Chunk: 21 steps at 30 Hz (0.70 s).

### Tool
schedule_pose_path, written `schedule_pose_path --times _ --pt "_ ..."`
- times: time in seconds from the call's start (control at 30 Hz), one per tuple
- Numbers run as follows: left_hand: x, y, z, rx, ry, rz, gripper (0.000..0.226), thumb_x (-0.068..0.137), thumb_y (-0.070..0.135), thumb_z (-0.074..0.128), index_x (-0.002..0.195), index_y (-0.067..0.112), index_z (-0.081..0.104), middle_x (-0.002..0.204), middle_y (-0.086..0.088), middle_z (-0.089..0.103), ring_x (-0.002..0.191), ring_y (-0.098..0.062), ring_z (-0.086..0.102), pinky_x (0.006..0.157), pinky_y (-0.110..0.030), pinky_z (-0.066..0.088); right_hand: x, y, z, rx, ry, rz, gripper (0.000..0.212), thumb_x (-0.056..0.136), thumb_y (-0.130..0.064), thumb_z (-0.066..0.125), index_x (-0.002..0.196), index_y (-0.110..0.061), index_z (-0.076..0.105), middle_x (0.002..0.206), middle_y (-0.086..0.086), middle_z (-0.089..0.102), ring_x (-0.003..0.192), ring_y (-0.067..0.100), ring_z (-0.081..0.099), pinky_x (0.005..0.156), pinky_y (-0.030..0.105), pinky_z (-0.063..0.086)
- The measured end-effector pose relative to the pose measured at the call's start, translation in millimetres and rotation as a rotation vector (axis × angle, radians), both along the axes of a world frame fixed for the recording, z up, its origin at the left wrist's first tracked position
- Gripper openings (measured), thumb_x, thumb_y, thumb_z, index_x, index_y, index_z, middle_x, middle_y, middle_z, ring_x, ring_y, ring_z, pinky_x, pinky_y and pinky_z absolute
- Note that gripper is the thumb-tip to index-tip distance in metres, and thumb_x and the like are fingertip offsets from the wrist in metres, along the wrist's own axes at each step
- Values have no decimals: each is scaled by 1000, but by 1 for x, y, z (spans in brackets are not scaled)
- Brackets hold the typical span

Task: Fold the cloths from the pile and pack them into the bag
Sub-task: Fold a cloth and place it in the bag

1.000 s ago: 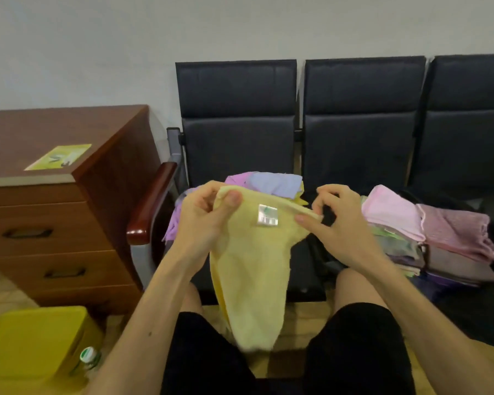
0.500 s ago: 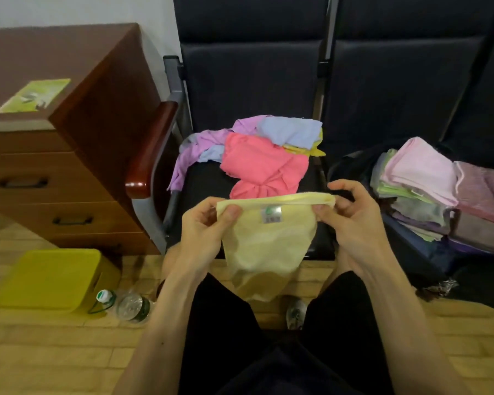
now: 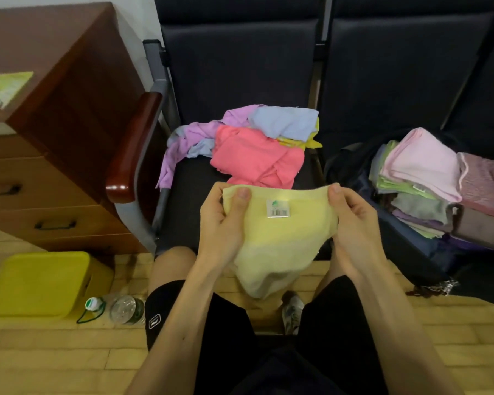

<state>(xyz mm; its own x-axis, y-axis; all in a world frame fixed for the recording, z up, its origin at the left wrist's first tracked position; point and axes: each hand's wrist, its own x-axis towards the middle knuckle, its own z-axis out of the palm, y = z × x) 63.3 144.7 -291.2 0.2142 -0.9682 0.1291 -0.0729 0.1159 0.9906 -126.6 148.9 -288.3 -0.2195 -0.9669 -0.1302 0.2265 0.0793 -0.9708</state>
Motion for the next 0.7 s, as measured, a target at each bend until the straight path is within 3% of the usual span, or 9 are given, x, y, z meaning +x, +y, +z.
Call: schedule_pose_path --times 0.07,0.13,0.23,0.3,0.4,0.47,0.6,0.7 --pt "-6 -6 0 42 126 -13 16 101 21 56 87 13 58 76 4 57 71 -10 52 63 -26 47 2 1 -9 55 -91 72 36 95 -43 51 95 -13 72 91 9 72 86 24 65 77 37 50" --pt "-13 -11 5 71 226 -12 17 101 22 56 87 13 57 78 -2 56 73 -14 52 64 -28 48 5 6 -21 82 -164 222 26 87 -38 60 95 -15 67 83 -3 75 80 11 71 71 25 55" --pt "-16 -19 8 99 329 -3 16 101 21 55 88 13 57 82 -8 56 76 -17 53 66 -30 49 14 12 -43 177 -30 450 25 75 -26 78 95 -10 74 90 5 77 86 14 72 79 31 54" --pt "-13 -23 7 97 297 2 15 101 23 55 89 13 57 84 -10 56 77 -19 54 68 -32 49 19 13 -53 258 52 516 35 76 -28 74 103 -5 75 102 11 76 98 20 71 93 40 52" --pt "5 -30 6 28 44 110 16 99 21 59 86 12 57 78 -2 58 71 -8 54 65 -24 47 21 11 -54 338 10 534 49 80 -39 71 109 0 72 109 15 74 108 29 68 103 47 49" --pt "22 -37 2 18 -77 193 14 97 18 60 85 11 59 78 1 59 68 -2 52 63 -20 44 18 8 -51 384 -117 526 58 72 -45 83 107 0 74 111 18 72 108 32 68 96 44 53" --pt "42 -46 -3 75 -155 180 11 98 19 61 89 14 62 80 3 63 68 4 58 63 -17 46 22 -5 -10 319 -607 681 59 66 -28 90 118 -5 72 122 18 68 112 28 67 90 38 56" --pt "39 -47 -5 164 7 72 28 101 31 55 95 5 63 85 -6 63 74 -10 61 64 -20 50 31 -21 22 235 -738 752 60 72 -31 86 124 -7 68 124 13 68 115 26 66 94 37 55"
